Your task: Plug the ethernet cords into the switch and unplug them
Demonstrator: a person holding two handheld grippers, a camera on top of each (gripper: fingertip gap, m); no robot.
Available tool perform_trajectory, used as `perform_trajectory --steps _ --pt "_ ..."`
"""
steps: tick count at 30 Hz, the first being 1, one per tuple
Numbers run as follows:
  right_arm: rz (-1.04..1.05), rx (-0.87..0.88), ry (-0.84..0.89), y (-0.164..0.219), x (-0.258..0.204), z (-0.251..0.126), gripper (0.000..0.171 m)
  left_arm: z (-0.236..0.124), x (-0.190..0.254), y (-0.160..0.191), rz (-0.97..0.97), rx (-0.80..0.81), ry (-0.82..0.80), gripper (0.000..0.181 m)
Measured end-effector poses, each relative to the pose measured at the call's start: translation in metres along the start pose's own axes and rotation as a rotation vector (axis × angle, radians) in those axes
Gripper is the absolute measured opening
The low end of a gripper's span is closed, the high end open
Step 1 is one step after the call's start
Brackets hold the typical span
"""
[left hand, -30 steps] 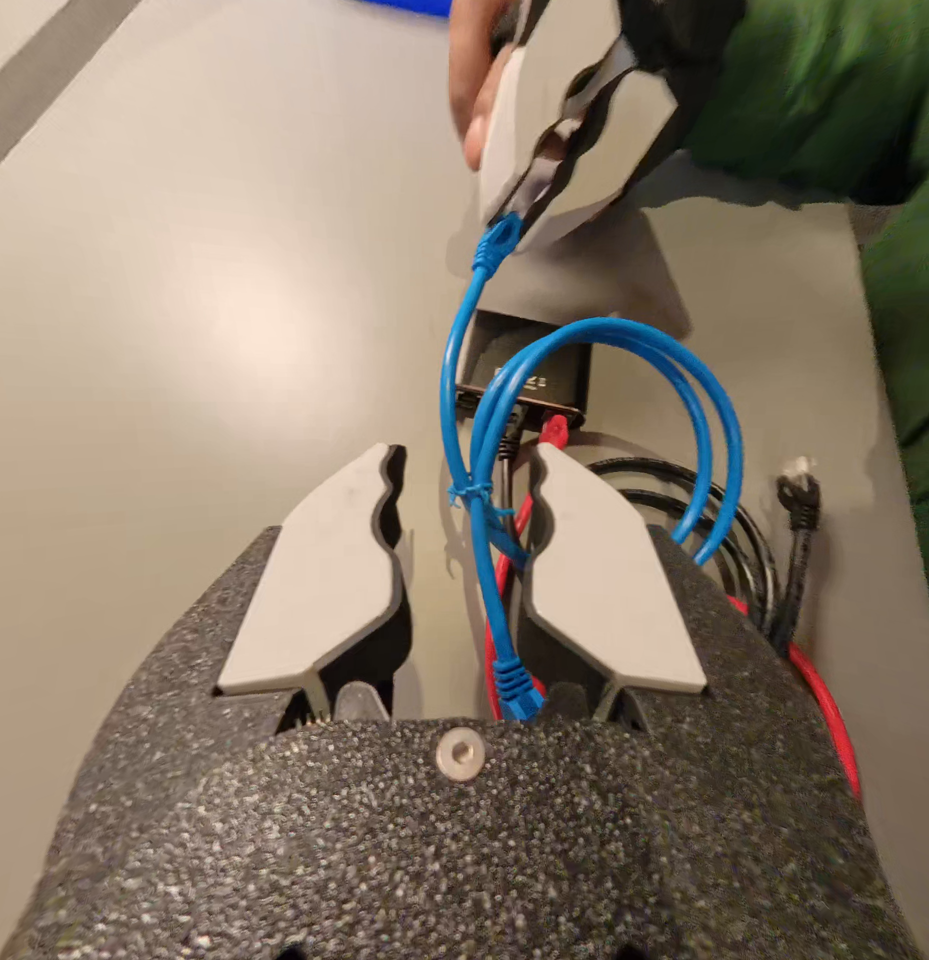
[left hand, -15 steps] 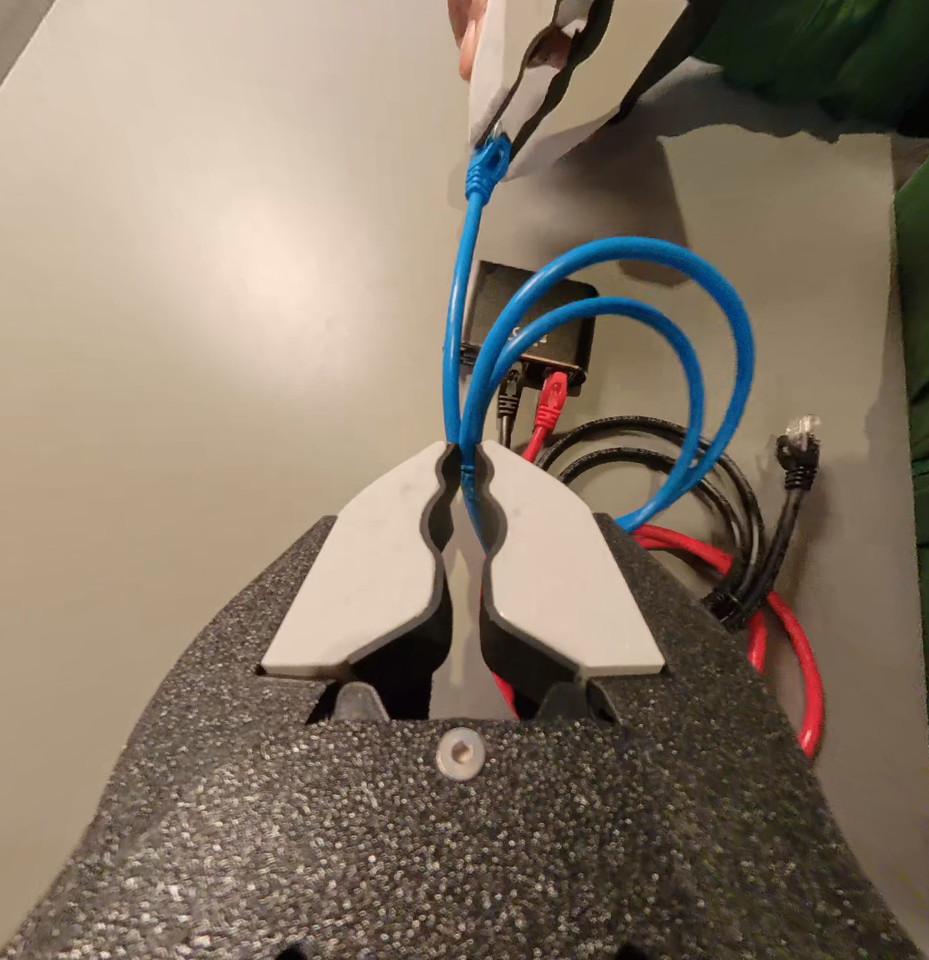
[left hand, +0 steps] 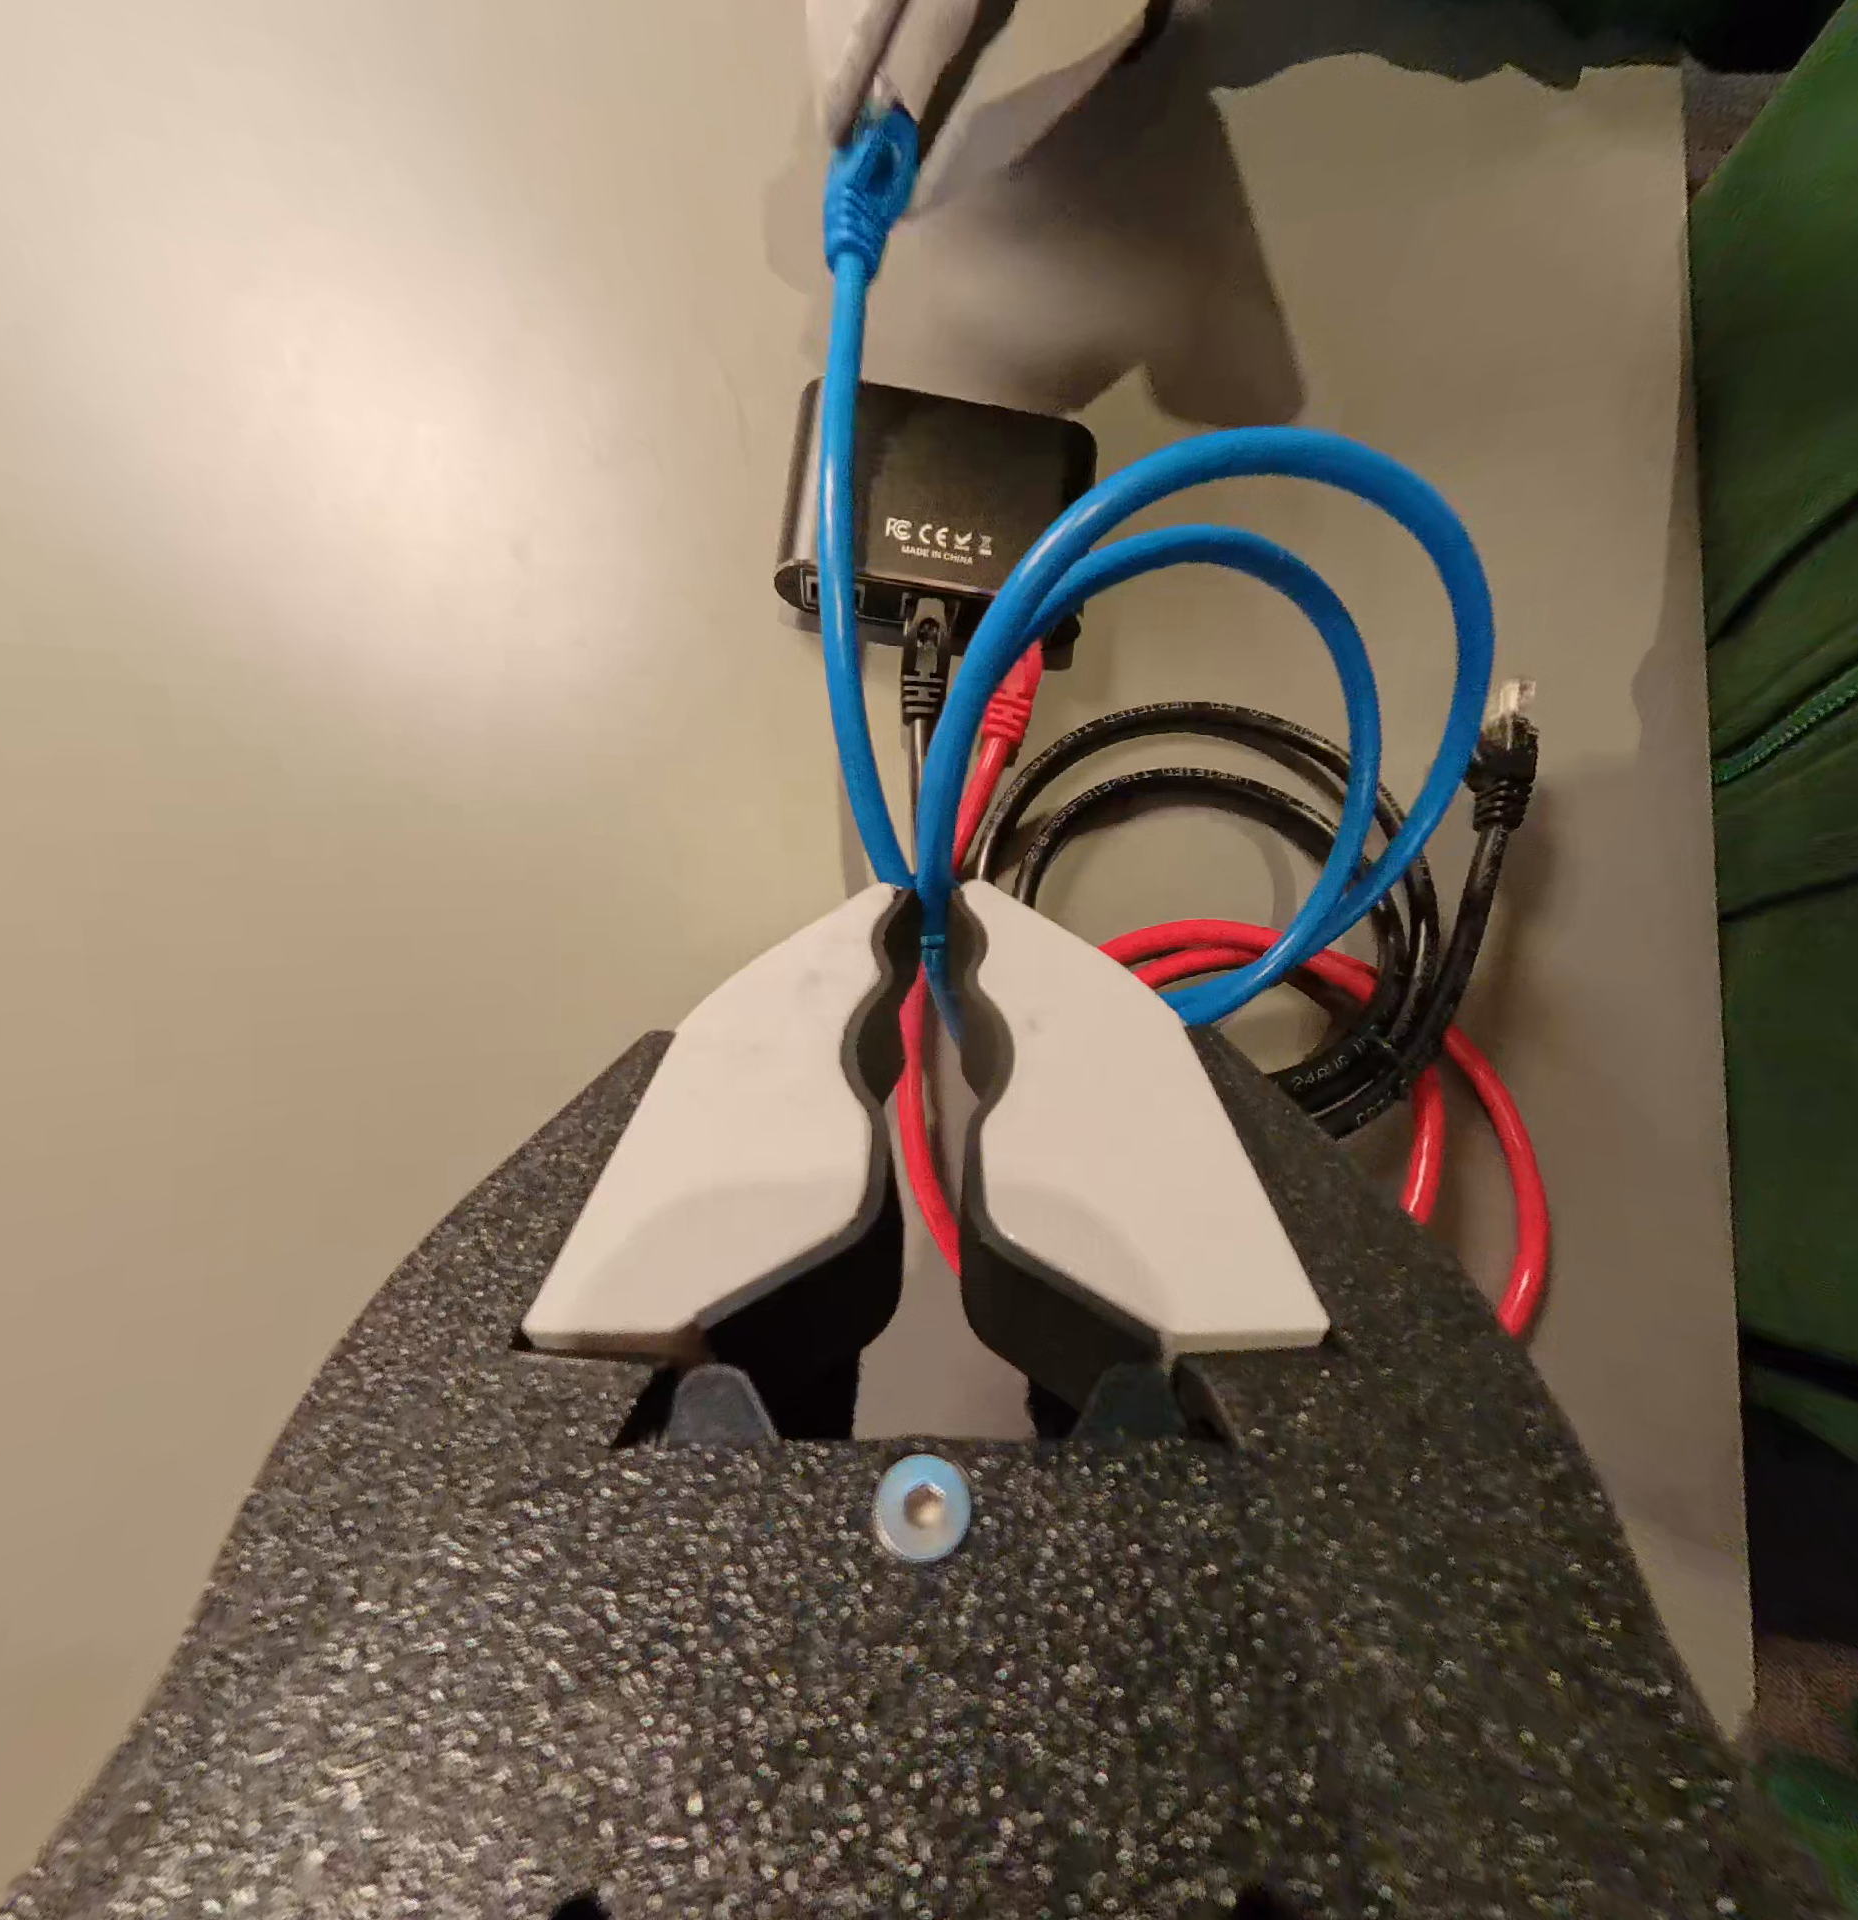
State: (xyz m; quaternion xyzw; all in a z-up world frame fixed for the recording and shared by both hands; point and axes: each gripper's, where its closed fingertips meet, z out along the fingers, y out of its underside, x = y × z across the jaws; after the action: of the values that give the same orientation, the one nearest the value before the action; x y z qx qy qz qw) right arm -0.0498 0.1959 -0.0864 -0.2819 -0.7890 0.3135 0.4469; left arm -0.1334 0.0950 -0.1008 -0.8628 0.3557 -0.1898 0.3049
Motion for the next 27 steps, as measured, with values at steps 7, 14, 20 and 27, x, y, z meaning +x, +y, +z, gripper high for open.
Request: perform_trajectory --steps 7,14,20,27 --pt "0.013 0.018 -0.029 -0.009 -0.009 0.007 0.011 -0.037 -0.019 -0.009 -0.045 0.162 -0.027 0.042" --pt "0.047 0.075 -0.063 -0.030 -0.021 0.025 0.011 -0.017 -0.038 -0.067 -0.003 0.367 -0.059 0.045" --pt "0.123 0.109 -0.093 -0.039 -0.026 0.032 0.011 0.034 -0.010 -0.067 0.302 0.342 -0.016 0.026" --pt "0.211 0.124 -0.133 -0.038 -0.027 0.036 0.011 0.048 -0.004 -0.055 0.311 0.283 0.006 0.022"
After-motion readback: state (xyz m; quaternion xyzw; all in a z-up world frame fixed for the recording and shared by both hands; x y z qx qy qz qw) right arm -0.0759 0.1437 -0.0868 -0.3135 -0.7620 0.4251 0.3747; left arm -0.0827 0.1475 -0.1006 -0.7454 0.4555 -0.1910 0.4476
